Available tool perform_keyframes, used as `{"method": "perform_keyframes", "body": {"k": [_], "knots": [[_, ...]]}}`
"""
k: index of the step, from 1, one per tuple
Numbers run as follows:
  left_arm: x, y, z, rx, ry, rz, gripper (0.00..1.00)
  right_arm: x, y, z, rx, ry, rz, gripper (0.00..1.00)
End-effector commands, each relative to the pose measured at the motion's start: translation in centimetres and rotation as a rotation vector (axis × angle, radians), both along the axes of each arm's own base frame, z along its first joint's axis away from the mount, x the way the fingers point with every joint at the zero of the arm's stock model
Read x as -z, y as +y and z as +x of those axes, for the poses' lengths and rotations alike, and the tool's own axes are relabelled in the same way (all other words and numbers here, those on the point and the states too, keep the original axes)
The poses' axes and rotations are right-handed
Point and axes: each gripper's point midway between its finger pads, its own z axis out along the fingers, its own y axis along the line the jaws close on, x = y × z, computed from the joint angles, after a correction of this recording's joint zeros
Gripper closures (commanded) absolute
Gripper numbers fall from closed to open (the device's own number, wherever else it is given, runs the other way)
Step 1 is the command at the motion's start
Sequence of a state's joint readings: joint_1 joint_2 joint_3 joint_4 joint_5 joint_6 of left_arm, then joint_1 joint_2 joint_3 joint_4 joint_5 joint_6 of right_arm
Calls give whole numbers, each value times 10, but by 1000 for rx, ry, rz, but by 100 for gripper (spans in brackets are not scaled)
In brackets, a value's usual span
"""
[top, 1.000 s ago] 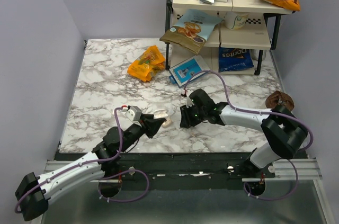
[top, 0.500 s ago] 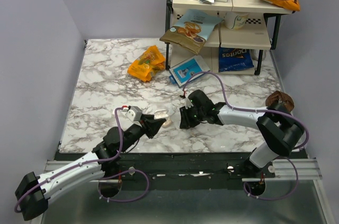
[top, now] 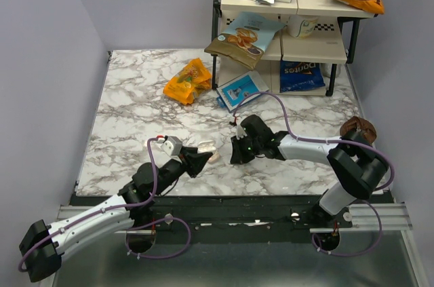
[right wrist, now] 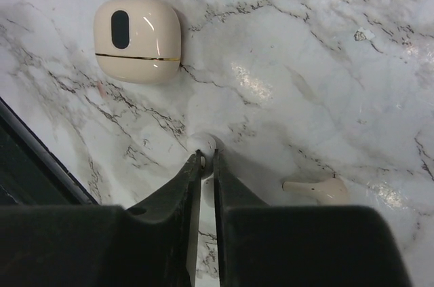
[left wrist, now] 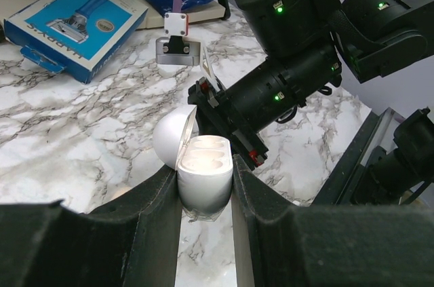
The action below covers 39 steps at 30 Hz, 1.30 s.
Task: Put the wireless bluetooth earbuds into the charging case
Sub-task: Pick up the earbud from the center of the board, then place the earbud in the charging case.
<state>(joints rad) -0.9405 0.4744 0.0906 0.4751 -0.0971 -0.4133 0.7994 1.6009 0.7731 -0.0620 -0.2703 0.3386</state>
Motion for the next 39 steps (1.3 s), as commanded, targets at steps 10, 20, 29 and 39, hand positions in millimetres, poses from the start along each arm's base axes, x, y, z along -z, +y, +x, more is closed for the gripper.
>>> {"method": "perform_keyframes", "body": {"k": [10, 20, 29, 39], "knots": [[-10, 0, 2, -15, -8, -22, 100, -57, -10, 10, 62, -152, 61, 99], [-22, -16, 0, 51, -35, -2, 100, -184, -52, -2, 27, -471, 138, 99], [-55, -68, -45, 475, -196, 98, 100, -256, -61, -60, -225, -650, 300, 99], [-71, -82, -61, 729, -296, 177, 100, -264, -51, -99, -423, -709, 344, 99]]}}
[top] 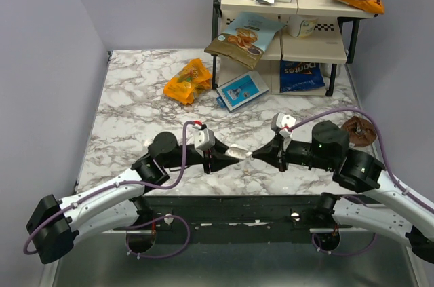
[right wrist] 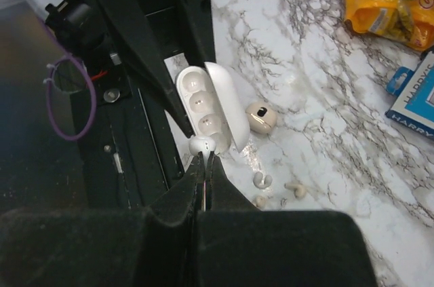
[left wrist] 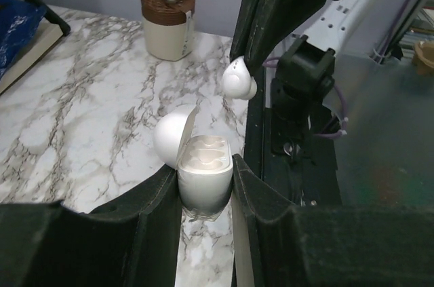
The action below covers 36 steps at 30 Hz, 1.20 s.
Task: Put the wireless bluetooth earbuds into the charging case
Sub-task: Place the earbud in the charging case.
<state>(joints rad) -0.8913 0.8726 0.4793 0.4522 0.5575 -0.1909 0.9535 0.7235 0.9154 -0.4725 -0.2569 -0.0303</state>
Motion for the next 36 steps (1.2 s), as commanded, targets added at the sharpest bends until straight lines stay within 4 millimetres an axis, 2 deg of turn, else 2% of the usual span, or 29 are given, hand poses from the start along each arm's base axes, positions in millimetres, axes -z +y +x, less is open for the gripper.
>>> {"method": "perform_keyframes", "body": {"k": [1, 10, 15, 23, 36], "knots": [[-4, -1, -15, 150, -66, 30, 100, -4, 0, -17, -87, -40, -23, 99], [-6, 0, -25, 286, 34, 37, 100, -3, 3, -32, -163, -69, -29, 99], [-16, -1, -31, 341, 68, 0, 100, 0, 5, -36, -185, -81, -42, 99], [-32, 0, -37, 380, 56, -36, 100, 5, 10, -28, -150, -109, -63, 99], [-32, 0, -39, 394, 77, -44, 100, 2, 15, -21, -116, -151, -46, 99]]}}
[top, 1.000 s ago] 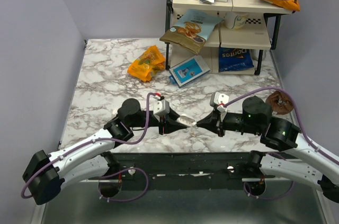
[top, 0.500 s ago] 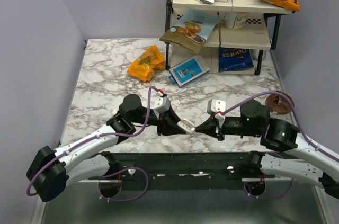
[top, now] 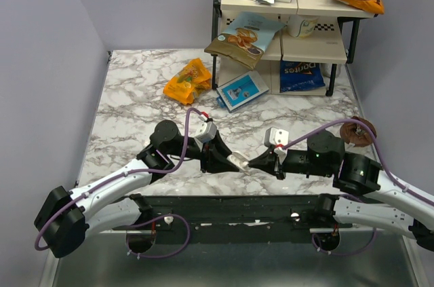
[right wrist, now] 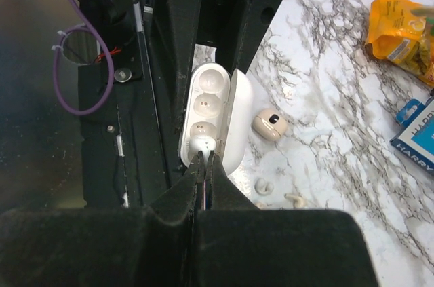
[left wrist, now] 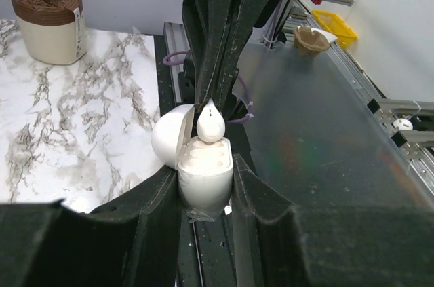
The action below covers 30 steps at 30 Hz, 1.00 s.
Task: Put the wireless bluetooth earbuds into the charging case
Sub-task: Place the earbud in the charging case.
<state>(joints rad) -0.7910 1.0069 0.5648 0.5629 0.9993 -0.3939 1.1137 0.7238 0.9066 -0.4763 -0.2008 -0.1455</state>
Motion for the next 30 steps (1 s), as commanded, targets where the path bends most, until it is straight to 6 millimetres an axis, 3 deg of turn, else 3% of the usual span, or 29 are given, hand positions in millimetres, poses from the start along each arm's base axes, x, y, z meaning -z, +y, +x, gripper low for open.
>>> {"method": "perform_keyframes", "body": {"k": [1, 19, 24, 30], "knots": [[-15, 2, -5, 39, -47, -47, 100, -3, 3, 6, 17, -39, 10, 99], [-17, 1, -1, 6, -59, -70, 100, 9, 9, -1, -11, -17, -10, 98], [-18, 1, 2, -9, -63, -68, 100, 6, 6, 0, 7, -12, 1, 77], [-16, 1, 4, -23, -61, -68, 100, -2, 4, 3, 35, -16, 27, 63]]}}
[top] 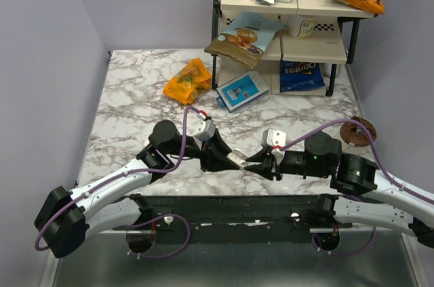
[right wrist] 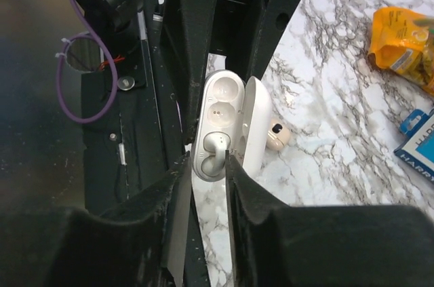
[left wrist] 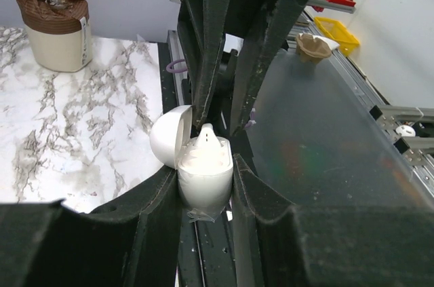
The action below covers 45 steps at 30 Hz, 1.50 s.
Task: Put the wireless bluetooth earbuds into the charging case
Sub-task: Place the earbud in the charging case, then adjust the earbud at the center of the board.
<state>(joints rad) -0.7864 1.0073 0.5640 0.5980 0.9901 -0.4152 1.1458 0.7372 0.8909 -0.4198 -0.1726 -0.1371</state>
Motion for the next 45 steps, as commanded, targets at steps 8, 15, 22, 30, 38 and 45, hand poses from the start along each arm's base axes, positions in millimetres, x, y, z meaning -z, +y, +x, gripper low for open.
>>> {"method": "perform_keyframes", "body": {"k": [8, 15, 22, 30, 38, 45], "knots": [[16, 3, 28, -195, -45, 26, 100, -46, -57, 49, 440, -32, 238, 55], [26, 32, 62, -541, 7, -70, 100, 36, -48, 74, 642, 176, 47, 50], [34, 57, 77, -732, 29, -96, 100, 138, -21, 77, 672, 441, -88, 60], [32, 75, 80, -828, 33, -147, 100, 185, 2, 84, 645, 586, -172, 66], [41, 73, 77, -834, 58, -128, 100, 222, 7, 95, 693, 622, -269, 68], [42, 72, 73, -829, 42, -123, 100, 234, 2, 104, 725, 624, -298, 68]]}}
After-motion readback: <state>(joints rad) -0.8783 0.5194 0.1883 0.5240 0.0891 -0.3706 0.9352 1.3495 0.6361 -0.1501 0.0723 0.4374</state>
